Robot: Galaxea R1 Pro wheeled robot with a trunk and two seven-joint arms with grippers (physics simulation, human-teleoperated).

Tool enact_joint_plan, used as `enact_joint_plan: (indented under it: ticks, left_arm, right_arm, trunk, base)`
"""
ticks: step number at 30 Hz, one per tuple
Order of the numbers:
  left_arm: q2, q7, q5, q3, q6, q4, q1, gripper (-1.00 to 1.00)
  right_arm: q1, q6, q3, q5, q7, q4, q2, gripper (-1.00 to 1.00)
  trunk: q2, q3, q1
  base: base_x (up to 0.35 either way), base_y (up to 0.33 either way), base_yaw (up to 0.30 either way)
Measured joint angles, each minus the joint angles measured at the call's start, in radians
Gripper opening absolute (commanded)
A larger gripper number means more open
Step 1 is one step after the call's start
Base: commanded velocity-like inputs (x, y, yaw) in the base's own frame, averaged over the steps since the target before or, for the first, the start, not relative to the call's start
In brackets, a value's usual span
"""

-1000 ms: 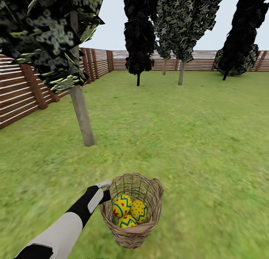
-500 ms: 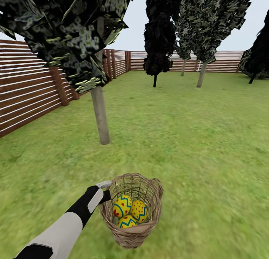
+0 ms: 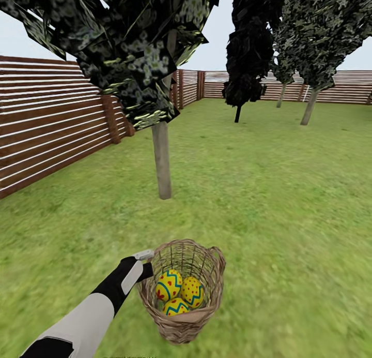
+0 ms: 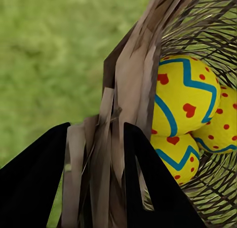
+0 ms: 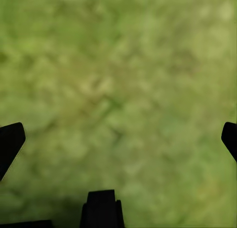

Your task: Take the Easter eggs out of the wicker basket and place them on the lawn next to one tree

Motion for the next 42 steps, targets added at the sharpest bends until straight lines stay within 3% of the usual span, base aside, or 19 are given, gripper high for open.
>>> enact_joint_plan:
  ticks: [5, 8, 12, 18, 19, 21, 42]
  left_arm:
    - [0.0, 0.0, 0.004, 0.001, -0.002, 0.0, 0.0, -1.0]
    - [0.007, -0.001, -0.016, -0.003, 0.004, 0.005, 0.004, -1.0]
    - [0.007, -0.001, 0.002, 0.001, -0.003, -0.004, 0.015, -1.0]
    - [0.017, -0.001, 0.001, 0.003, -0.003, -0.013, 0.015, -1.0]
    - [0.021, -0.001, -0.006, 0.002, -0.001, -0.016, 0.015, -1.0]
    - [0.023, -0.001, 0.0, 0.001, 0.001, -0.017, 0.015, -1.0]
    - [0.026, -0.001, 0.004, 0.003, -0.001, -0.02, 0.015, -1.0]
  right_arm:
    - [0.0, 0.0, 0.0, 0.001, 0.0, 0.0, -0.002, 1.0]
    - [-0.011, -0.016, 0.004, 0.004, -0.005, -0.017, -0.013, 1.0]
    - [-0.034, -0.029, 0.004, 0.003, -0.004, -0.04, -0.025, 1.0]
    - [-0.069, -0.028, 0.004, 0.003, -0.005, -0.074, -0.027, 1.0]
    - [-0.075, -0.028, 0.004, 0.003, -0.005, -0.142, -0.027, 1.0]
    - [-0.075, -0.028, 0.003, 0.003, -0.005, -0.146, -0.028, 1.0]
    - [-0.075, -0.031, 0.003, 0.003, -0.006, -0.141, -0.026, 1.0]
  trunk:
    - [0.035, 0.016, -0.019]
    - [0.035, 0.016, -0.019]
    - [0.035, 0.016, -0.019]
    - [0.035, 0.016, -0.019]
    - [0.035, 0.016, -0.019]
    - [0.035, 0.016, -0.019]
    - [0.035, 0.016, -0.02]
  base:
    - [0.0, 0.0, 0.017]
    - [0.0, 0.0, 0.0]
    - [0.0, 0.0, 0.0]
    - [0.0, 0.0, 0.0]
    - [0.0, 0.0, 0.0]
    - [0.0, 0.0, 0.036]
    - [0.04, 0.0, 0.275]
